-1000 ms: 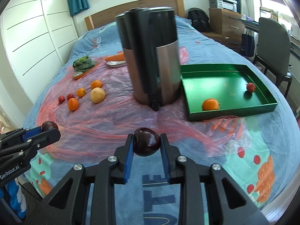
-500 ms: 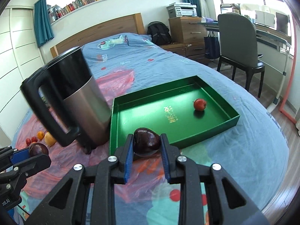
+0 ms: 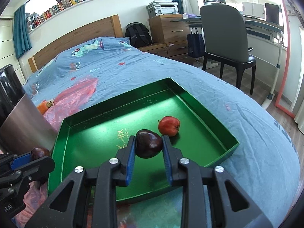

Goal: Organize fruits
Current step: 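Carry both dark plums in the two tools over the green tray, then lower and release the plum with the left tool while the right tool releases its plum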

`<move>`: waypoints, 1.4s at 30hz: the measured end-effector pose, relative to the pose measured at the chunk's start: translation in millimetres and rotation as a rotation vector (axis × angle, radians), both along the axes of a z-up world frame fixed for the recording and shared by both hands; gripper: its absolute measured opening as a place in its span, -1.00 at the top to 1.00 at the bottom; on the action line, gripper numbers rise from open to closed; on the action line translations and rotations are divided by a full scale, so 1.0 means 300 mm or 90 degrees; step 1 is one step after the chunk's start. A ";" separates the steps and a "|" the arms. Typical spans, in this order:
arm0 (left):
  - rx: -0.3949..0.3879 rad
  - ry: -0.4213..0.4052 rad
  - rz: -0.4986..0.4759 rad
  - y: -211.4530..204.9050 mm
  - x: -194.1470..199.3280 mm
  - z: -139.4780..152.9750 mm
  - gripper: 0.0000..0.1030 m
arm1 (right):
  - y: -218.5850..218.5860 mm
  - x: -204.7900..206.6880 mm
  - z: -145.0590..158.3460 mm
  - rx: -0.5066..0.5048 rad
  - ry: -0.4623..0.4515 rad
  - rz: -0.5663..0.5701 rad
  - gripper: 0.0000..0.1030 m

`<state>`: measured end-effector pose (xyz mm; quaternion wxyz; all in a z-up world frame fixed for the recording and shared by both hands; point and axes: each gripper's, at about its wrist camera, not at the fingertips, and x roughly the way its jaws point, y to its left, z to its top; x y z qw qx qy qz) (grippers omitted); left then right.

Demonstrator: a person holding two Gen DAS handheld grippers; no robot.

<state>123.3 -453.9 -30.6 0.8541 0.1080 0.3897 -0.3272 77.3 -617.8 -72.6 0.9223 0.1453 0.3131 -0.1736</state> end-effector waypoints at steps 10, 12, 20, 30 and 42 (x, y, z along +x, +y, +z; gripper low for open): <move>0.042 0.004 -0.007 -0.088 0.087 -0.111 0.57 | -0.016 0.093 -0.091 -0.016 0.052 0.004 1.00; 0.044 0.012 -0.005 -0.095 0.096 -0.130 0.57 | -0.010 0.106 -0.101 -0.024 0.064 0.008 1.00; 0.052 0.028 -0.001 -0.111 0.113 -0.171 0.57 | -0.006 0.133 -0.123 -0.056 0.089 0.003 1.00; 0.058 0.044 0.001 -0.111 0.121 -0.209 0.56 | 0.006 0.154 -0.123 -0.087 0.096 -0.012 1.00; 0.066 0.031 -0.001 -0.113 0.107 -0.216 0.56 | 0.006 0.170 -0.123 -0.096 0.098 -0.023 1.00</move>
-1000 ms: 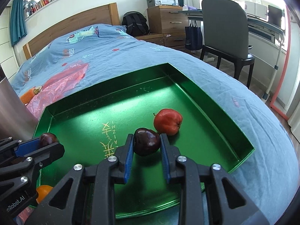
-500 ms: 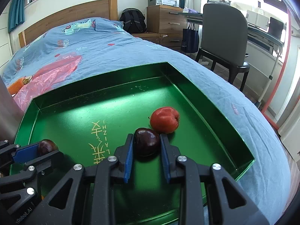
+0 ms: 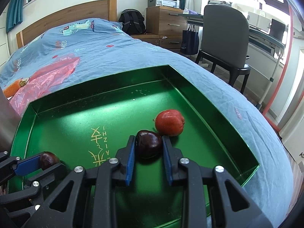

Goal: Organize fruits
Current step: 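Lower and release the plum with the left tool while the right tool releases its plum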

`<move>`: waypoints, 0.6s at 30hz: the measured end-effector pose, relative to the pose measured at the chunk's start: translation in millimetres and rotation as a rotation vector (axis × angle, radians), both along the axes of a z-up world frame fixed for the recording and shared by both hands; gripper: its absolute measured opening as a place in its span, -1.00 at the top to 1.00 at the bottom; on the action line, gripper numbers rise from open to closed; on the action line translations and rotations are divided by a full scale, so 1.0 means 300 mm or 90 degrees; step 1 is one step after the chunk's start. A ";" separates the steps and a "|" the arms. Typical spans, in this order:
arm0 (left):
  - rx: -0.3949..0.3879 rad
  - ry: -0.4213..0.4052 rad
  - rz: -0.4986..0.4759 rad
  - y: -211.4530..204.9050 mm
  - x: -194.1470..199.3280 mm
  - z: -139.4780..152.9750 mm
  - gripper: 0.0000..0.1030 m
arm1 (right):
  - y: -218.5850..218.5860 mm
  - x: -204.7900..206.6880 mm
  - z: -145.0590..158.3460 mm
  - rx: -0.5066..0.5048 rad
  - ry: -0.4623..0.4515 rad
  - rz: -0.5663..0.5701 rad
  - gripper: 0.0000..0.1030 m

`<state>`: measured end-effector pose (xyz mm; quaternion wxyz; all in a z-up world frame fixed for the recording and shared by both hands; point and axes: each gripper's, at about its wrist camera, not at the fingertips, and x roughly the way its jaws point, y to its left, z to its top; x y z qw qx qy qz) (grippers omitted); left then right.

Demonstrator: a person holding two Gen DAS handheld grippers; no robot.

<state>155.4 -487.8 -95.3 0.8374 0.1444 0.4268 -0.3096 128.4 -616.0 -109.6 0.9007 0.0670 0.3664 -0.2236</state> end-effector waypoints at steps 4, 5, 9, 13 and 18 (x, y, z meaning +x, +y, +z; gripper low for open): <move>0.002 -0.006 -0.001 0.000 -0.007 0.000 0.56 | -0.005 0.001 0.001 0.003 -0.002 -0.004 1.00; 0.002 -0.006 -0.001 0.000 -0.007 0.000 0.56 | -0.005 0.002 0.001 0.003 -0.002 -0.004 1.00; 0.003 -0.009 -0.001 0.000 -0.010 -0.001 0.55 | -0.011 0.002 0.000 0.003 -0.002 -0.010 0.81; 0.006 -0.014 -0.004 -0.001 -0.013 0.001 0.51 | -0.017 0.004 0.000 0.001 -0.001 -0.016 0.28; 0.003 -0.026 -0.006 0.003 -0.029 0.014 0.28 | -0.009 0.008 0.001 -0.010 0.002 -0.014 -0.08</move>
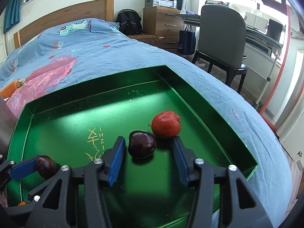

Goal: Organize fruits
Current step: 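Lower and release the plum with the left tool while the right tool releases its plum, then withdraw both open tools from the green tray toward the remaining fruits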

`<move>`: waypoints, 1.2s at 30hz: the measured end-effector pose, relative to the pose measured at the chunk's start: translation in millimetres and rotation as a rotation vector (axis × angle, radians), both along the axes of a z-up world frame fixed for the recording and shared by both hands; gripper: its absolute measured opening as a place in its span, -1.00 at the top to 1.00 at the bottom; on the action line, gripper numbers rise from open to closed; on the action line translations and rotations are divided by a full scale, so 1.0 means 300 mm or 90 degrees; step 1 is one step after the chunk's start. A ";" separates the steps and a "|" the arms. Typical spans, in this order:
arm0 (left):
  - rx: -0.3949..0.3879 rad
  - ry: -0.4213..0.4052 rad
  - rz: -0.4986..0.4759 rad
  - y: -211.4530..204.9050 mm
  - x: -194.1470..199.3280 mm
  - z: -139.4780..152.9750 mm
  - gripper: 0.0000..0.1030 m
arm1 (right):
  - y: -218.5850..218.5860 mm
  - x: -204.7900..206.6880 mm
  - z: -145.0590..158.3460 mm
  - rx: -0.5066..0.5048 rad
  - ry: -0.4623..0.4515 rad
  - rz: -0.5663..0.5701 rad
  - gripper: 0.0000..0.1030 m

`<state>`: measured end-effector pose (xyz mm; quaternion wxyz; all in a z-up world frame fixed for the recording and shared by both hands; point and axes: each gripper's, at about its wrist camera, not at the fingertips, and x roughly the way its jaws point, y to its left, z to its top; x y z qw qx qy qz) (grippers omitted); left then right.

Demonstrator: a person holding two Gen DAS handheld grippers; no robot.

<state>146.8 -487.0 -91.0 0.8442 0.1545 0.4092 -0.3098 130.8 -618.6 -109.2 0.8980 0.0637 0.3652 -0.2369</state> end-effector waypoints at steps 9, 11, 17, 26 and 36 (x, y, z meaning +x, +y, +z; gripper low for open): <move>-0.035 -0.035 -0.012 0.032 -0.043 0.065 0.07 | -0.010 -0.042 0.060 0.018 -0.058 -0.009 -0.31; -0.043 -0.046 -0.019 0.037 -0.062 0.079 0.06 | -0.018 -0.053 0.075 0.024 -0.071 -0.015 -0.32; -0.053 -0.073 -0.038 0.052 -0.129 0.102 0.06 | -0.034 -0.074 0.108 0.020 -0.093 -0.031 -0.32; -0.052 -0.079 -0.063 0.104 -0.219 0.115 0.06 | -0.024 -0.086 0.130 0.006 -0.099 -0.034 -0.32; -0.044 -0.064 -0.065 0.197 -0.306 0.102 0.00 | 0.008 -0.089 0.150 0.001 -0.104 -0.026 -0.32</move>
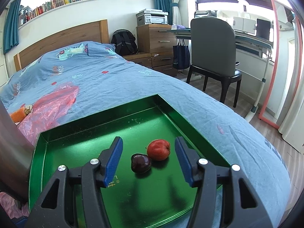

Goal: Organize fruits
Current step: 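Withdraw both open tools from the green tray toward the remaining fruits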

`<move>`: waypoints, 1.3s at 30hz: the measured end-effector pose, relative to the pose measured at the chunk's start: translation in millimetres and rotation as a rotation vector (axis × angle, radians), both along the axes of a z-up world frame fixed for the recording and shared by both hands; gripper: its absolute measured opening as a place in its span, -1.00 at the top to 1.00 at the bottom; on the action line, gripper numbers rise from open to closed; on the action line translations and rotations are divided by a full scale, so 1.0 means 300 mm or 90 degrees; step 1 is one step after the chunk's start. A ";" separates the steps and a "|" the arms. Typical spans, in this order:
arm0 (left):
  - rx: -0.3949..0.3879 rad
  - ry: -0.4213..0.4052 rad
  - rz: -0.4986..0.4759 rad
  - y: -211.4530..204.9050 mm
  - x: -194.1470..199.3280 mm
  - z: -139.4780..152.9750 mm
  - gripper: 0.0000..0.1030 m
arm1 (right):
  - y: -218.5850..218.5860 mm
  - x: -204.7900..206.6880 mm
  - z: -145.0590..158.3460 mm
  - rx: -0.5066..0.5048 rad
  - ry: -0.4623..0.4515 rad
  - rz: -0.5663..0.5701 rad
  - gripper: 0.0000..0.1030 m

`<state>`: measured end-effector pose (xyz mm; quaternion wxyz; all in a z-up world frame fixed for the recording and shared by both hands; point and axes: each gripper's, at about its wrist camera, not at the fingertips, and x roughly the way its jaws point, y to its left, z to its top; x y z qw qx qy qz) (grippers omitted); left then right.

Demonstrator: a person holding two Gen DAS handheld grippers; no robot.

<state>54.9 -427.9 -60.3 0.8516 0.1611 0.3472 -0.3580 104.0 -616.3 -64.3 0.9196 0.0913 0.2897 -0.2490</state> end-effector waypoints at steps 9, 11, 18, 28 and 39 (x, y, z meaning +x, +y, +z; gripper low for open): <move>0.016 0.016 0.032 0.167 -0.070 0.000 0.00 | 0.079 -0.046 0.019 -0.009 0.003 0.009 -0.32; 0.023 0.010 0.048 0.235 -0.084 0.006 0.00 | 0.105 -0.083 0.019 0.005 -0.003 0.006 -0.32; 0.021 0.009 0.139 0.471 -0.090 0.005 0.00 | 0.290 -0.238 0.015 -0.029 0.018 0.030 -0.32; -0.011 0.016 0.230 0.769 -0.084 0.025 -0.09 | 0.535 -0.383 0.074 -0.015 0.054 0.087 -0.32; -0.037 0.021 0.332 1.066 -0.088 0.038 -0.10 | 0.980 -0.367 0.046 -0.007 0.114 0.276 -0.33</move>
